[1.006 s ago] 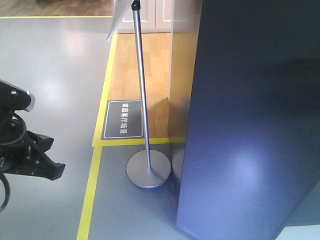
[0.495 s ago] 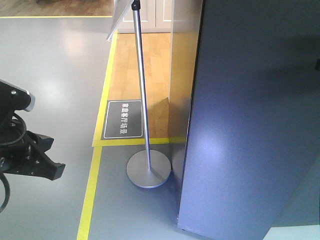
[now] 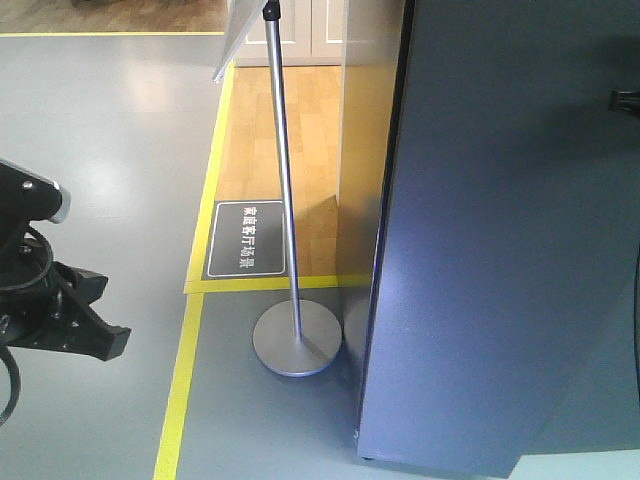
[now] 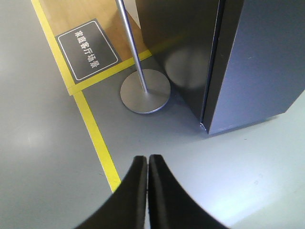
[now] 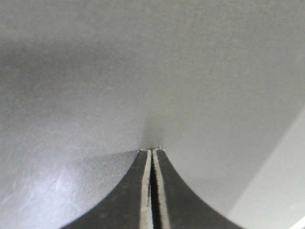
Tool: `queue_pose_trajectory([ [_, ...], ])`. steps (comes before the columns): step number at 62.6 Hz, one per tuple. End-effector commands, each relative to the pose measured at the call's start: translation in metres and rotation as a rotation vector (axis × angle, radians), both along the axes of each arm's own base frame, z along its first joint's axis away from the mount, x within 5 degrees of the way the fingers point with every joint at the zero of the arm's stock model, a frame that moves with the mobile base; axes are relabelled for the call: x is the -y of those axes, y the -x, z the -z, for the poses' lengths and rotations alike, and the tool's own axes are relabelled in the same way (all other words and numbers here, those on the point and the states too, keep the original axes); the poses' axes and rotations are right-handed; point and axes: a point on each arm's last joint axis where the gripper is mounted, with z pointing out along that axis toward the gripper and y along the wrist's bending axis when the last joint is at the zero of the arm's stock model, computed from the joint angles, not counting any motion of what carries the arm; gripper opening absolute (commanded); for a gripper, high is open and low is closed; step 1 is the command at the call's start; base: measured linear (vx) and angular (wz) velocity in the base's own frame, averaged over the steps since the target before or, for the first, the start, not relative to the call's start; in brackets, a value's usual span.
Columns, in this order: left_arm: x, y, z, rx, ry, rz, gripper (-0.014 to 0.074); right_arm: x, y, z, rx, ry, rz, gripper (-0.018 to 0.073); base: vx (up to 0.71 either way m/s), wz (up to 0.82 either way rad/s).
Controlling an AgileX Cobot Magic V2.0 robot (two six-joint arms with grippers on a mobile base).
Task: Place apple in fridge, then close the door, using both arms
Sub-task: 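Press the right gripper against the door front to shut it fully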
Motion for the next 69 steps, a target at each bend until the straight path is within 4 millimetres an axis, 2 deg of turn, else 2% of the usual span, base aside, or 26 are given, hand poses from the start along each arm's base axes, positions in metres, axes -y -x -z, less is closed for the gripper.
queue_pose_trajectory([
  [1, 0.001, -0.001, -0.015, 0.086, 0.045, 0.004, -0.0006, -0.002, -0.014, -0.026, 0.135, 0.041, -0.078, -0.0004, 0.0, 0.0],
  [13, 0.001, -0.001, -0.015, 0.086, 0.045, 0.004, -0.0006, 0.001, -0.031, -0.027, 0.157, 0.045, -0.083, -0.0004, 0.0, 0.0],
  [34, 0.001, -0.001, -0.015, 0.086, 0.045, 0.004, -0.0006, 0.003, -0.03, -0.027, 0.144, 0.007, -0.047, -0.0004, 0.0, 0.0],
  [48, 0.001, -0.001, -0.015, 0.086, 0.045, 0.004, -0.0006, 0.0, -0.017, -0.029, 0.015, 0.046, -0.006, -0.0004, 0.0, 0.0],
  [54, 0.001, -0.001, -0.015, 0.086, 0.045, 0.004, -0.0006, -0.007, -0.013, -0.028, -0.056, 0.063, -0.047, -0.0004, 0.0, 0.0],
  [59, 0.001, -0.001, -0.015, 0.086, 0.045, 0.004, -0.0006, -0.012, -0.008, -0.029, -0.095, 0.001, -0.081, -0.0004, 0.0, 0.0],
  [63, 0.001, -0.001, -0.015, 0.086, 0.045, 0.004, -0.0006, -0.018, -0.003, -0.031, -0.108, -0.047, -0.117, -0.0004, 0.0, 0.0],
  [69, 0.001, -0.001, -0.015, 0.086, 0.045, 0.004, -0.0006, -0.032, 0.01, -0.037, -0.089, -0.029, -0.204, -0.0004, 0.0, 0.0],
])
